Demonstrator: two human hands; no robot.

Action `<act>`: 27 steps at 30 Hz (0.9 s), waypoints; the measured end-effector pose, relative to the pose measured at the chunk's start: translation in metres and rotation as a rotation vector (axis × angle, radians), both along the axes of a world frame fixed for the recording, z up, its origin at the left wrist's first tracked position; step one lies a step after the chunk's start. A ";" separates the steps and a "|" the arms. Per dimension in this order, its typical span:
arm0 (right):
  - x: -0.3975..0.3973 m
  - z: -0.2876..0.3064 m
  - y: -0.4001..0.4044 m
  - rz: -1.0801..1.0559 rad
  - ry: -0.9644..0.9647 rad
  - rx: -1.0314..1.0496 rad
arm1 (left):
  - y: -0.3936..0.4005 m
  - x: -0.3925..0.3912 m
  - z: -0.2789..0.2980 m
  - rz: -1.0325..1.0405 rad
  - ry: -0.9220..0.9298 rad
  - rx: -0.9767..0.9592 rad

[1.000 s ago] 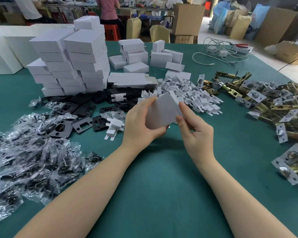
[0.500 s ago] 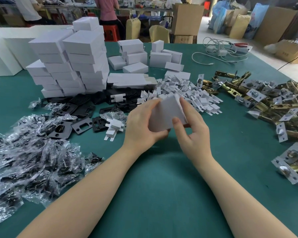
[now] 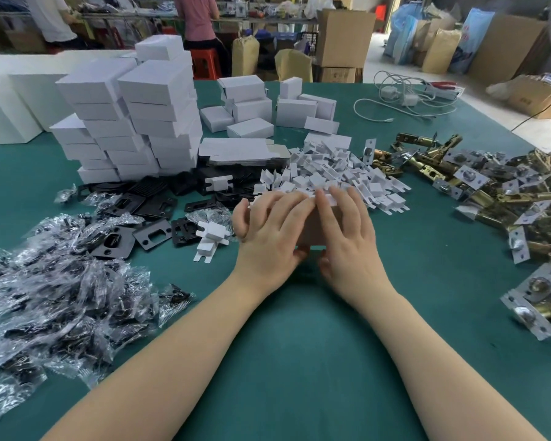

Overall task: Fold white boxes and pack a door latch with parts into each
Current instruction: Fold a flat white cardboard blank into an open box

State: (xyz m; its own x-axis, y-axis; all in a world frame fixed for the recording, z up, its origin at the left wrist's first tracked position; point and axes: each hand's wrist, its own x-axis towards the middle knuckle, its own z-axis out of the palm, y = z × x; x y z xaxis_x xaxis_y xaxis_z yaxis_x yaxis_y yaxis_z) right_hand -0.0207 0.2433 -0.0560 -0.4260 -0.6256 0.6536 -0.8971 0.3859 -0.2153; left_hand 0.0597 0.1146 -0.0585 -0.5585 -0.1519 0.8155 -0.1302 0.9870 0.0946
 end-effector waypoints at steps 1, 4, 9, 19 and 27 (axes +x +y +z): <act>-0.002 -0.001 0.001 -0.025 0.023 -0.036 | 0.001 -0.001 0.000 0.011 0.035 -0.066; -0.011 -0.003 0.001 -0.081 -0.103 -0.163 | 0.006 -0.004 0.000 0.049 0.149 -0.178; -0.015 0.000 0.008 -0.075 -0.730 -0.426 | 0.012 -0.001 -0.001 -0.212 0.179 0.361; 0.000 0.003 0.006 0.284 -0.937 -0.278 | 0.001 -0.007 -0.002 -0.515 -0.101 1.032; -0.017 -0.007 0.004 0.074 -0.907 -0.341 | -0.004 -0.007 0.000 -0.460 -0.021 1.128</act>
State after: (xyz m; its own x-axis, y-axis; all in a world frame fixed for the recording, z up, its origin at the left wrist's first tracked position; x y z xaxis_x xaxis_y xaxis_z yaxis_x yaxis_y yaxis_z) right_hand -0.0374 0.2477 -0.0635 -0.8244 -0.5089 0.2479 -0.3549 0.1234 -0.9267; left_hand 0.0528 0.1103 -0.0589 -0.7583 -0.5542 0.3433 0.1977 0.3064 0.9312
